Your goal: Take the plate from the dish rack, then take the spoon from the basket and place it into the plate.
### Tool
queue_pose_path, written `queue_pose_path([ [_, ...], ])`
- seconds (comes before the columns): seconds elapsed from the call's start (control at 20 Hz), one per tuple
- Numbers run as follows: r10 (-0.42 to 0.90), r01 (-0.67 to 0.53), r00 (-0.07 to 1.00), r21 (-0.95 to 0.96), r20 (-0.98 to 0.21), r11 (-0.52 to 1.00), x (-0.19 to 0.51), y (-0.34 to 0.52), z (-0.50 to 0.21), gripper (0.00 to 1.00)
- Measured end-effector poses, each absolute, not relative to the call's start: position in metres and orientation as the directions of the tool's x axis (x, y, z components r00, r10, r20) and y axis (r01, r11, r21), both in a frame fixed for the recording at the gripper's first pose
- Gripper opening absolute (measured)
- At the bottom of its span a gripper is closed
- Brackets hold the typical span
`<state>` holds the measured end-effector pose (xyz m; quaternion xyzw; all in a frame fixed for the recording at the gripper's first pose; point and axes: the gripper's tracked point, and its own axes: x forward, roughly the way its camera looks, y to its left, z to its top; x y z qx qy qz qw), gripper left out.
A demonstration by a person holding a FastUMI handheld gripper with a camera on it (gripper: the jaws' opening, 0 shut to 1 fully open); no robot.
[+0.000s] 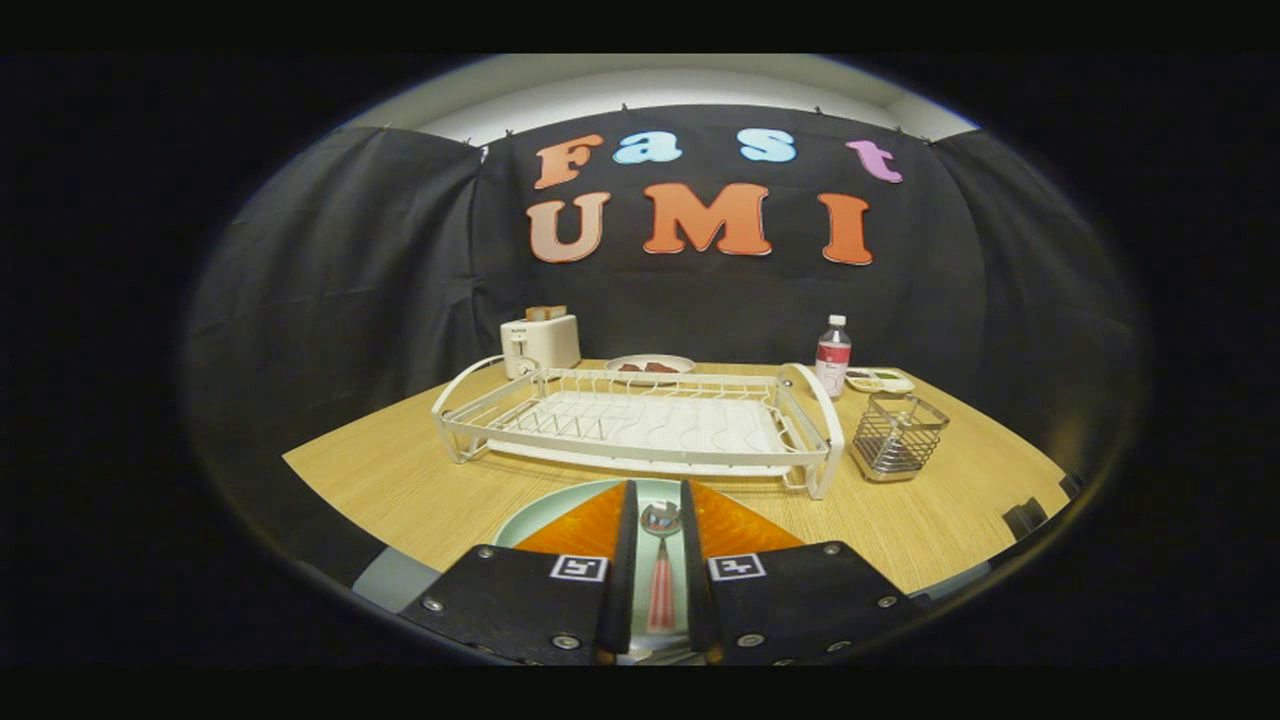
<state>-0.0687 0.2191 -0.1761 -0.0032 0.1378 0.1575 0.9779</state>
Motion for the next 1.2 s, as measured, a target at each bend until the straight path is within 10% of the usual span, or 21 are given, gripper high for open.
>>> queue_pose_path([
  [0.45, 0.272, -0.260, 0.923, 0.080, -0.272, 0.962, -0.051, 0.186, -0.162, 0.96],
  [1.2, 0.025, -0.027, 0.986, -0.011, -0.163, 1.000, -0.010, 0.019, -0.107, 0.98],
])
